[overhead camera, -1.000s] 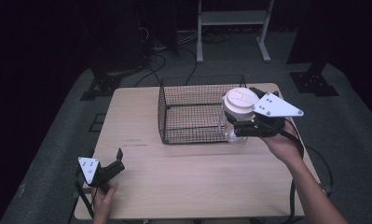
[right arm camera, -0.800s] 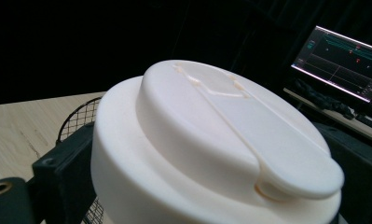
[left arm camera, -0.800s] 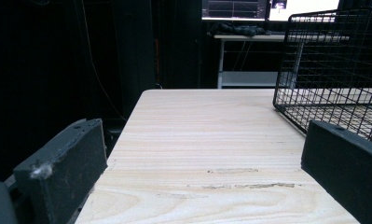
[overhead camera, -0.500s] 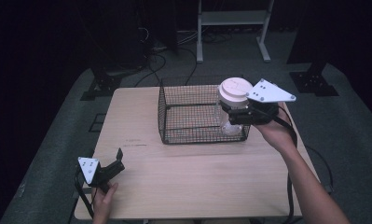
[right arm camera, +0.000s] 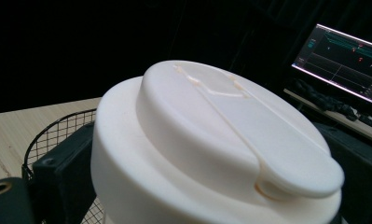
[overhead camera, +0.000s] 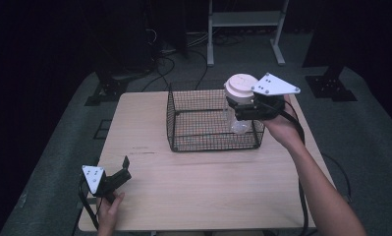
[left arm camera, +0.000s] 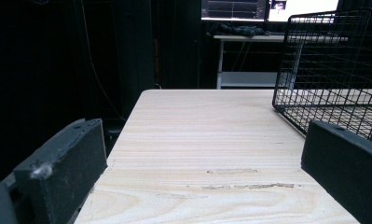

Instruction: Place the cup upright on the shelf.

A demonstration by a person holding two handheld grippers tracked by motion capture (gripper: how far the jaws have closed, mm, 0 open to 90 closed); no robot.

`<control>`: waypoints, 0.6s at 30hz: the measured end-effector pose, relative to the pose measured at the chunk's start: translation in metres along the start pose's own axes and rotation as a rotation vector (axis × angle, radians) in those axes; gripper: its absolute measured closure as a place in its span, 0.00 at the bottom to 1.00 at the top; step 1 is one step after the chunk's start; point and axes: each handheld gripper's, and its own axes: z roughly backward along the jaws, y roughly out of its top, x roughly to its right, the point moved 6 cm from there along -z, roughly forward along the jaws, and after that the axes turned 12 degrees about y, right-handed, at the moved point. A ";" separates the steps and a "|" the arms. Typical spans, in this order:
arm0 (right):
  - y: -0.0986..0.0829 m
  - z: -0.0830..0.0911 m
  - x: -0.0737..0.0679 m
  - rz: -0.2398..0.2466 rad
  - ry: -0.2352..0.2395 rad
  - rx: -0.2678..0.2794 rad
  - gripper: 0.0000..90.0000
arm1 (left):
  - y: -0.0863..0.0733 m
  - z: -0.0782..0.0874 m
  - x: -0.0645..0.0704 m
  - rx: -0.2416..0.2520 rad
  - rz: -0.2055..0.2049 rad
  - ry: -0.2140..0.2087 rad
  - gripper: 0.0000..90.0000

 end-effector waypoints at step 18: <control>-0.001 -0.028 0.012 -0.002 -0.015 0.004 0.04 | 0.000 0.000 0.000 -0.001 0.000 0.002 0.00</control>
